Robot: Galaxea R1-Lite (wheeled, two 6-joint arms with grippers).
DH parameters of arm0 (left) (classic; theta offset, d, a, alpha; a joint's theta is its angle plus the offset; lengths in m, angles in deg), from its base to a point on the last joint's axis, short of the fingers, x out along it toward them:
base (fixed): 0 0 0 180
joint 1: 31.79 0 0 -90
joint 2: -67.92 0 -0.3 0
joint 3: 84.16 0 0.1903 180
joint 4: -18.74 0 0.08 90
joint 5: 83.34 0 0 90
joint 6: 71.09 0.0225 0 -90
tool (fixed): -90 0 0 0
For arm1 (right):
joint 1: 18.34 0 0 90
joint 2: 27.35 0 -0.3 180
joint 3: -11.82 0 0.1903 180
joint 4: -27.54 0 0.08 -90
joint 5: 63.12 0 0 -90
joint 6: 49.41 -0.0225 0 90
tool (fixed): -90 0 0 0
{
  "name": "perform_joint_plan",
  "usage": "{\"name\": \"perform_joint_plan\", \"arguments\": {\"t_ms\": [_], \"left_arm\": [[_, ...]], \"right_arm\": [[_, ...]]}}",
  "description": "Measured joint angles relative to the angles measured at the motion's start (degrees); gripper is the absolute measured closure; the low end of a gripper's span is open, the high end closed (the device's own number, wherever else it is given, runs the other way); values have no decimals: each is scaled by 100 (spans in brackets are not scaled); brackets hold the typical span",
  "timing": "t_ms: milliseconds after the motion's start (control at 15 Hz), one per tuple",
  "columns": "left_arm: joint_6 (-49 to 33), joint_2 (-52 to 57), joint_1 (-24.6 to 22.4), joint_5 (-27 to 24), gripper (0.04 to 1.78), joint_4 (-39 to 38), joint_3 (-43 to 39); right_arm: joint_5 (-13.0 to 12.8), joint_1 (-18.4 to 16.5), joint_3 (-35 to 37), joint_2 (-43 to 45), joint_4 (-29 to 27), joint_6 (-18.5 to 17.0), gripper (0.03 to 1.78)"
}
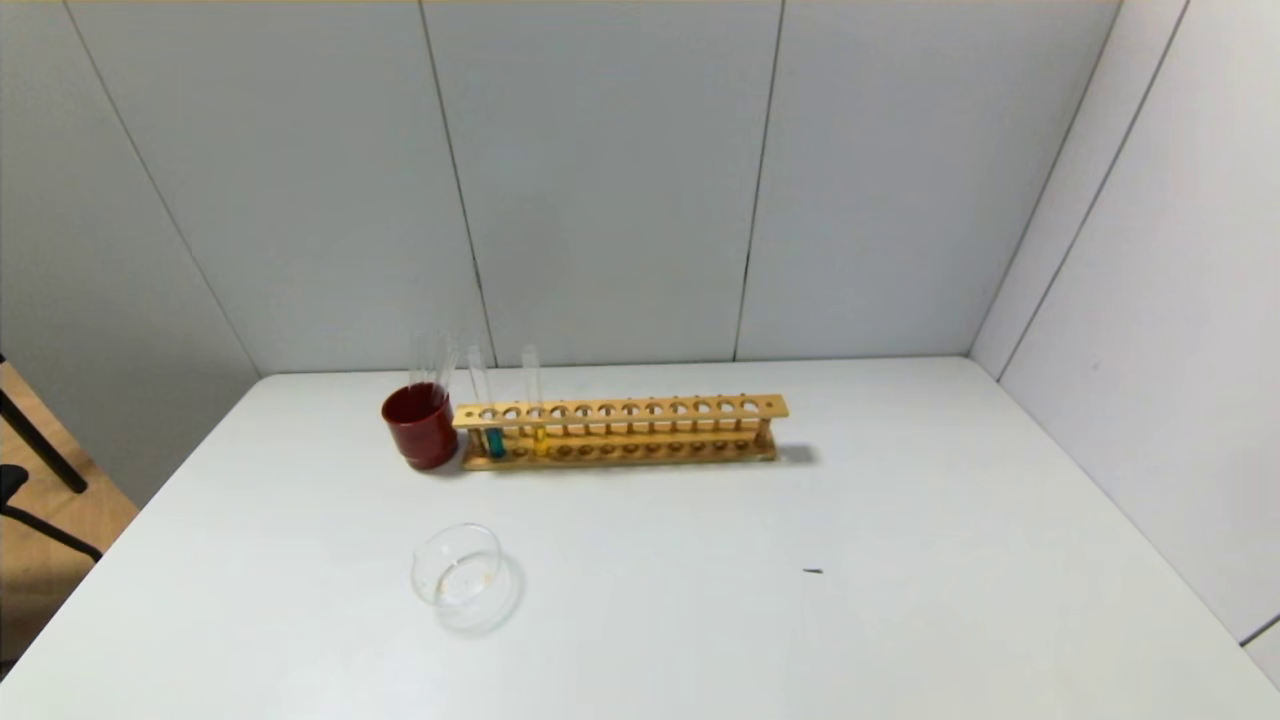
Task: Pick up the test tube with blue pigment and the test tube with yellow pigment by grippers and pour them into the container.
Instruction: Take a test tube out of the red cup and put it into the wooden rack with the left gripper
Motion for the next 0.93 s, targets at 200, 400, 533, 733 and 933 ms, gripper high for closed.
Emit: {"name": "perform_joint_plan", "arguments": {"t_ms": [200, 400, 533, 733, 933], "left_arm": [[15, -5, 11, -135, 7, 210, 247], [11, -206, 11, -444, 7, 1028, 1158], [-5, -790, 16, -579, 7, 1364, 1855], [-95, -2094, 27, -741, 7, 1180, 2734], [-154, -3682, 46, -913, 7, 592, 3468]], "right_arm": [[-1, 0, 0, 0, -2, 0, 6], [0, 0, 0, 0, 0, 0, 6], [-1, 0, 0, 0, 0, 2, 6], [0, 0, 0, 0, 0, 0, 6], [0, 0, 0, 0, 0, 2, 6]]}}
